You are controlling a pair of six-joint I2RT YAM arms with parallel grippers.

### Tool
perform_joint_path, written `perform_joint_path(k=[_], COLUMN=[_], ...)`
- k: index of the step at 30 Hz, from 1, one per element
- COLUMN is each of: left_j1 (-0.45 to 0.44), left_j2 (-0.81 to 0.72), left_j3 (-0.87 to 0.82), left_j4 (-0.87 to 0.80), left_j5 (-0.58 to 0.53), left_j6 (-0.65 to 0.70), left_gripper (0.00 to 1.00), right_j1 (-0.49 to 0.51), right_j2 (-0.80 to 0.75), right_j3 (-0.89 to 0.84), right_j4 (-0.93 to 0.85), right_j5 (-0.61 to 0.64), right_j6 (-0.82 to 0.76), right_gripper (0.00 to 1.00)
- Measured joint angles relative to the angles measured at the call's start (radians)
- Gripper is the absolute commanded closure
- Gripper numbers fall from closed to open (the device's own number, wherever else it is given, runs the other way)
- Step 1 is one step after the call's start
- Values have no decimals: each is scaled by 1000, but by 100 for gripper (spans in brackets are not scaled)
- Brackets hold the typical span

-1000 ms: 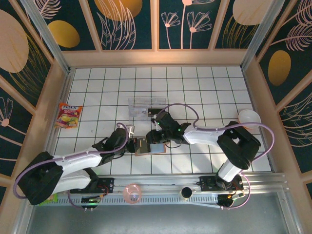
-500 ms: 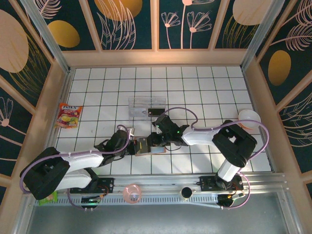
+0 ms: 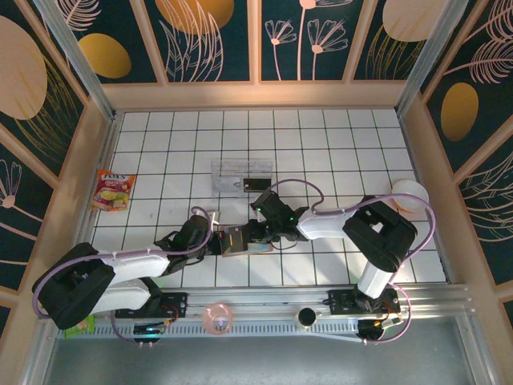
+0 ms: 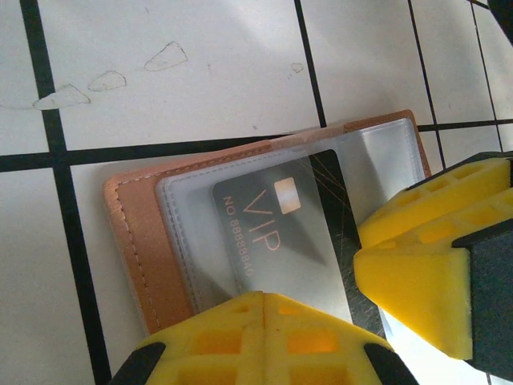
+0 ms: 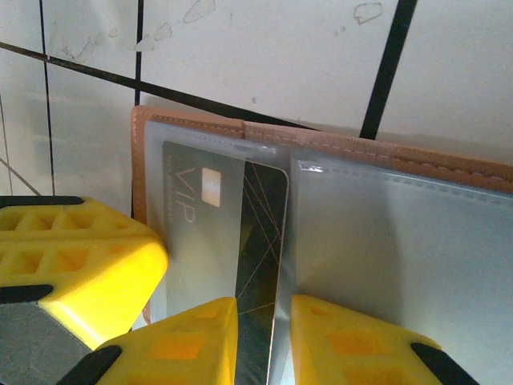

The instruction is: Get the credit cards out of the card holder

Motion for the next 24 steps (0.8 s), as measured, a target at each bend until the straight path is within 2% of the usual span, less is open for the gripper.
perform_joint_path(k=[4,10,18,24], left_j1=[4,5,5,5], left_j2=[4,3,-3,-3], left_j3=[0,0,0,5], left_j4=[4,3,-8,-16], left_j5=[10,11,10,10], left_j6=[0,0,3,12], left_gripper=[100,100,100,100], right_j1=[0,0,6,6], right_j2=[9,12,-64,-140], right_j3=[1,-1,-57,-70], right_j4=[15,18,32,-40], right_j5=[-14,-6,50,119], right_j6=[-1,1,19,24], right_gripper=[79,99,100,100])
